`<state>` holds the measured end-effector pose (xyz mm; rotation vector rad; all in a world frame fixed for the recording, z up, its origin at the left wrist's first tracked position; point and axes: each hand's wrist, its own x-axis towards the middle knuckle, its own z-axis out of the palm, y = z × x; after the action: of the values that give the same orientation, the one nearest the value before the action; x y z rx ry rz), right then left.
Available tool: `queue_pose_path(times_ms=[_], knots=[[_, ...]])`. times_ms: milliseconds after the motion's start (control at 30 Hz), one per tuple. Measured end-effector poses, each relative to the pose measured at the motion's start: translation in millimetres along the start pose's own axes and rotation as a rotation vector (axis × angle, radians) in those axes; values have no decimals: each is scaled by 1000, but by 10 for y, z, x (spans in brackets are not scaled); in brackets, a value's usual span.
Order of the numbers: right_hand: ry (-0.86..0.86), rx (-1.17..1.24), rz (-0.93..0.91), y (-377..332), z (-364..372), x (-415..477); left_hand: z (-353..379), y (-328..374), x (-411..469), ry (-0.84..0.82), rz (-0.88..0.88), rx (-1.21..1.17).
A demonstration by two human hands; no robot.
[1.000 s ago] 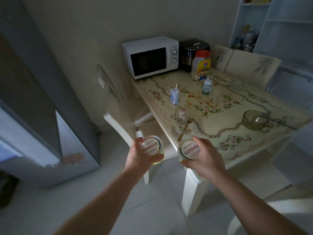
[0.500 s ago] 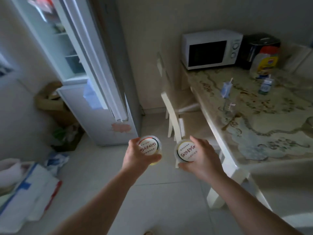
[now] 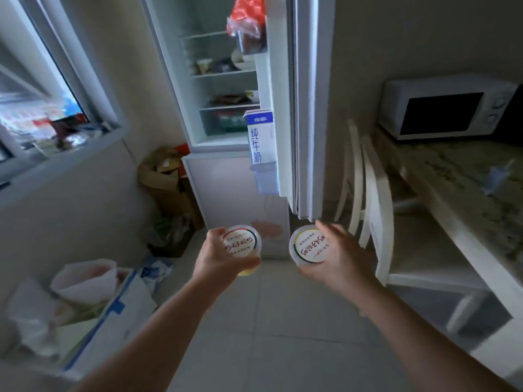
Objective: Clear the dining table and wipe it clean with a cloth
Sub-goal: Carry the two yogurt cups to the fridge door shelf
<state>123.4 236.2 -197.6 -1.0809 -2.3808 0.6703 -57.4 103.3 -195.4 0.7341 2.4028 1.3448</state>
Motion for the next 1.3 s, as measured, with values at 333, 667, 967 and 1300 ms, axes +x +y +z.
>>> queue_pose_path(times_ms=[333, 667, 967, 1300], knots=[[35, 108, -6, -956, 426, 693, -1150, 5, 1040, -14, 83, 115], [119, 1, -33, -1298, 599, 1442, -1131, 122, 1927, -72, 113, 33], [171, -84, -21, -1494, 587, 2020, -857, 780, 2907, -169, 270, 39], [248, -160, 141, -1486, 547, 2151, -129, 1247, 3563, -340, 404, -3]])
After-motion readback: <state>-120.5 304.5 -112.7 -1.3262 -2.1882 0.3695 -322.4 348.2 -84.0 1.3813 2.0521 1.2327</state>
